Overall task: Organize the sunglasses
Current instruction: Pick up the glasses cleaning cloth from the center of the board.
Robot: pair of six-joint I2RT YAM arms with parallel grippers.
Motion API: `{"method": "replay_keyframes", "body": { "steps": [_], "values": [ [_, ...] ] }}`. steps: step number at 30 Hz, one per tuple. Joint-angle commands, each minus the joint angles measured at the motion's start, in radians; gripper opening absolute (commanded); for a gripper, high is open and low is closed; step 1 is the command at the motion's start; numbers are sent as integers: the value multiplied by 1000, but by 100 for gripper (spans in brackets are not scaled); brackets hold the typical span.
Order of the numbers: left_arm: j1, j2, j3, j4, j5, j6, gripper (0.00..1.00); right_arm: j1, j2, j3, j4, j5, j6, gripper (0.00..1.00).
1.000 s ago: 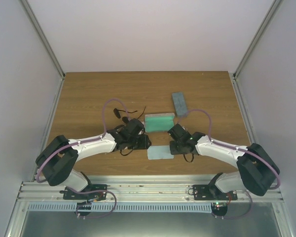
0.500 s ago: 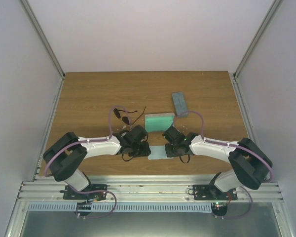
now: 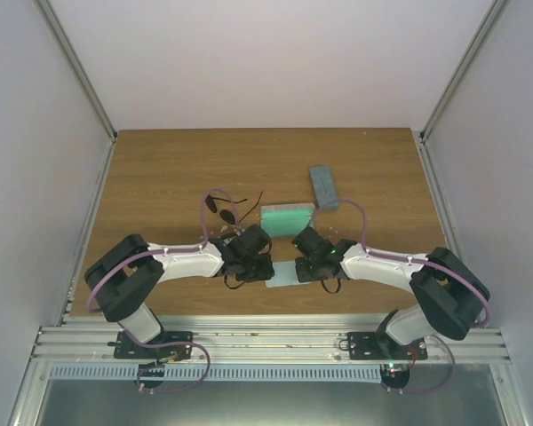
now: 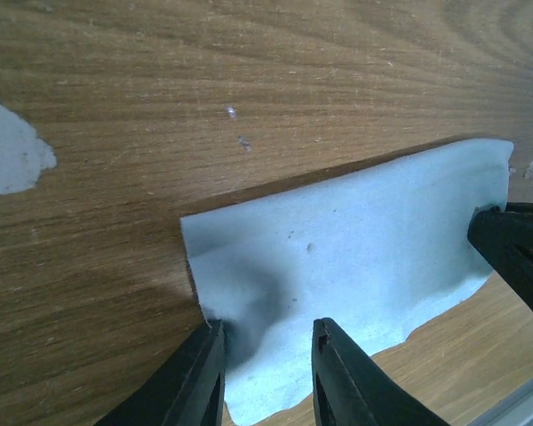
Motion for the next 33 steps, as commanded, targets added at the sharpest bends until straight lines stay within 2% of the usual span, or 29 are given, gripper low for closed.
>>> {"method": "replay_keyframes", "body": {
  "steps": [1, 7, 17, 20, 23, 33],
  "values": [
    [-12, 51, -5, -33, -25, -18, 28, 14, 32, -41, -23, -25, 18, 1],
    [-12, 60, -3, -44, -37, -22, 22, 13, 32, -46, -15, -27, 19, 0],
    [-14, 81, 2, -58, -50, -15, 18, 14, 28, -44, -7, -31, 17, 1],
    [-14, 87, 3, -62, -57, -17, 12, 14, 20, -44, -8, -27, 18, 1],
    [-15, 86, 2, -53, -58, -16, 1, 14, 9, -44, -10, -20, 20, 1],
    [-14, -14, 32, -10, -87, 15, 0, 11, -65, 12, -71, 68, 29, 1]
  ]
}}
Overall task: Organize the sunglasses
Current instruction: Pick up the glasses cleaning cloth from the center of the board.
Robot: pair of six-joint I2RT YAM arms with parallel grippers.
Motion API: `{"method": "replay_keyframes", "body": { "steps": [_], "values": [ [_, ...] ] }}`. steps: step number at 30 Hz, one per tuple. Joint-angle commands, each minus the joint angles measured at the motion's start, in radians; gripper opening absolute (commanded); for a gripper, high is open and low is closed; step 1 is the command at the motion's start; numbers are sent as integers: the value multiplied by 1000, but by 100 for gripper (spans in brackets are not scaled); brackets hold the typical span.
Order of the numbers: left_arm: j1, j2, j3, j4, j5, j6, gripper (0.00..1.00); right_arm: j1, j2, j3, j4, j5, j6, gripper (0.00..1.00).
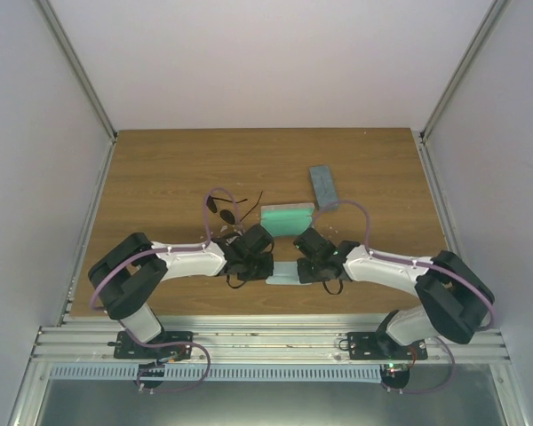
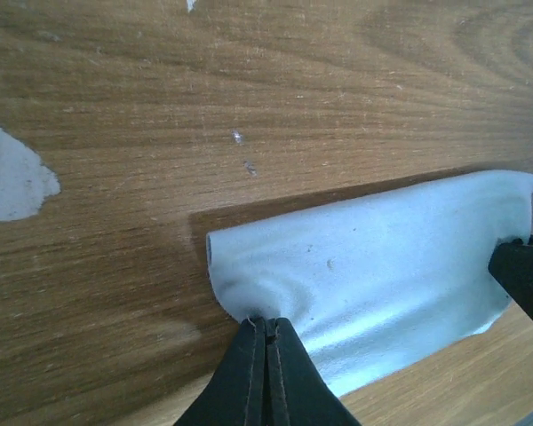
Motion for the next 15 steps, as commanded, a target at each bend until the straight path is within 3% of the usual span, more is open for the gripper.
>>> {"method": "replay_keyframes", "body": {
  "steps": [1, 15],
  "values": [
    [-6, -58, 17, -22, -64, 31, 0, 8, -46, 35, -75, 71, 9, 1],
    [52, -111, 126, -54, -86, 104, 0, -53, -49, 201, -82, 114, -88, 1]
  ]
}}
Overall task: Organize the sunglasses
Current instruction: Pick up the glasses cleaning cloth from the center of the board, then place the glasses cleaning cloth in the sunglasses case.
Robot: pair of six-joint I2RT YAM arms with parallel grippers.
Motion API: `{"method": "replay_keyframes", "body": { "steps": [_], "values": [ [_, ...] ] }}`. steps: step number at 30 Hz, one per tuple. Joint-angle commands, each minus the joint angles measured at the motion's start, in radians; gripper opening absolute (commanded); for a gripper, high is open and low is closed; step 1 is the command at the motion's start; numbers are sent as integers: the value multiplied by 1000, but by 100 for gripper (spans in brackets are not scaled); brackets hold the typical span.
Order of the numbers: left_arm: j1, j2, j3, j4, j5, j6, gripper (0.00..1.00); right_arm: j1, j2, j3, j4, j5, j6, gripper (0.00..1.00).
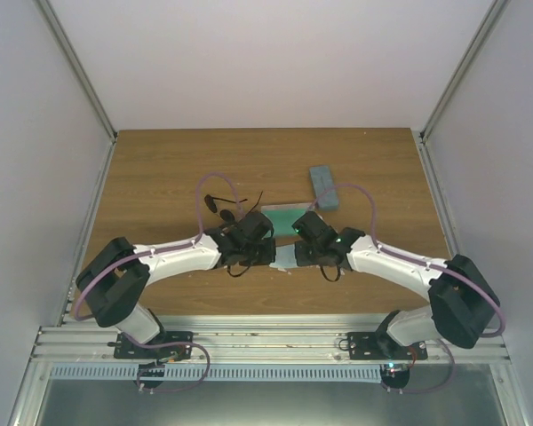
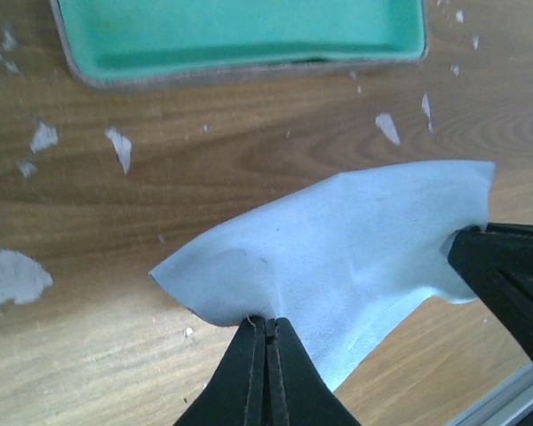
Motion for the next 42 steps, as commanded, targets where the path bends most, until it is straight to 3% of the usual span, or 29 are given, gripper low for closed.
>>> {"method": "replay_keyframes", "body": {
  "steps": [1, 17, 42],
  "values": [
    [40, -18, 61, -4, -33, 44, 0, -41, 10, 85, 9, 43, -71, 1],
    [194, 202, 276, 19, -24, 195, 0, -199, 251, 216, 157, 4, -212, 0],
    [218, 358, 322, 35, 10, 209, 0, -255, 397, 250, 221, 3, -275, 0]
  ]
}}
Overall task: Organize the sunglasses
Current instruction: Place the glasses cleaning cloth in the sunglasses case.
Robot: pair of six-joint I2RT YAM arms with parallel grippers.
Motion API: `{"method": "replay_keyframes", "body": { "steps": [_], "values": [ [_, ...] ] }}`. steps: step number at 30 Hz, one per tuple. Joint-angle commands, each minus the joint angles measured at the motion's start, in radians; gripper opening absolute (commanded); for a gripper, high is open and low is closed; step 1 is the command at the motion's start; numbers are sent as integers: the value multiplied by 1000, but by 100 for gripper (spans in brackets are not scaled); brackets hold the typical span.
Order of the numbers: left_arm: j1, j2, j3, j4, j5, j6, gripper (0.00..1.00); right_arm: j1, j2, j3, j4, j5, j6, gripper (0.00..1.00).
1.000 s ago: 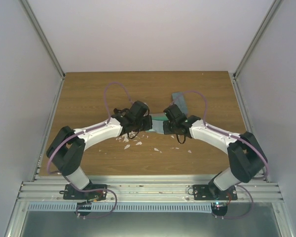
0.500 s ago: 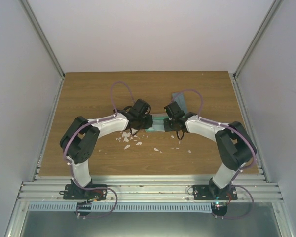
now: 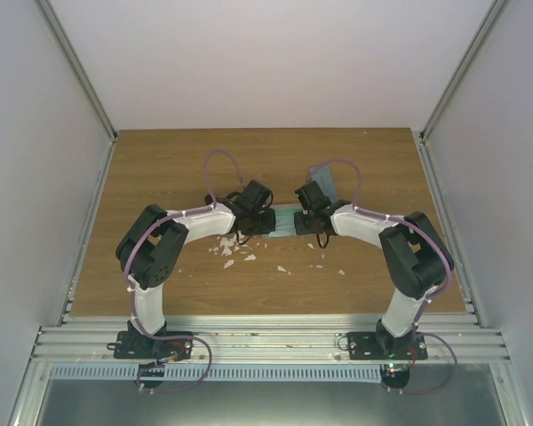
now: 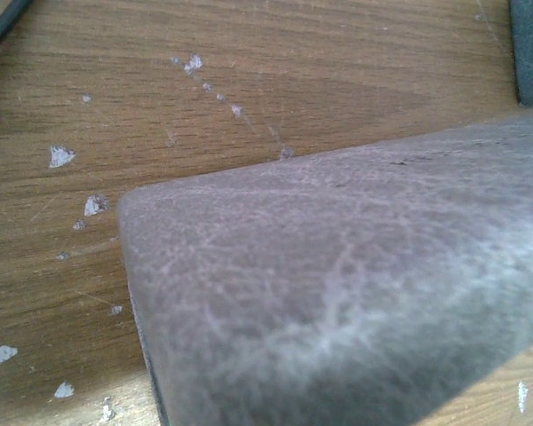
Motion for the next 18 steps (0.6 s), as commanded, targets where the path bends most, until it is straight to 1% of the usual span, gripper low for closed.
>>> {"method": "replay_keyframes", "body": {
  "steps": [1, 4, 6, 8, 10, 12, 14, 18],
  "values": [
    [7, 24, 30, 20, -21, 13, 0, -11, 20, 23, 18, 16, -16, 1],
    [7, 24, 30, 3, -32, 6, 0, -11, 17, 20, 11, 14, -17, 1],
    [7, 16, 32, -10, -39, 4, 3, -11, 14, 22, 0, 12, -17, 2],
    [7, 5, 33, -19, -43, 5, 8, -11, 0, 25, -9, 14, -17, 6],
    [7, -13, 38, -27, -48, 8, 16, -11, -21, 23, -18, 27, -14, 12],
    [7, -31, 49, -39, -48, 9, 20, -11, -44, 24, -31, 46, -11, 18],
    [7, -49, 57, -44, -49, 9, 22, -11, -65, 24, -44, 60, -8, 22],
    [7, -72, 66, -46, -46, 4, 23, -11, -84, 23, -50, 46, -10, 23]
  ]
}}
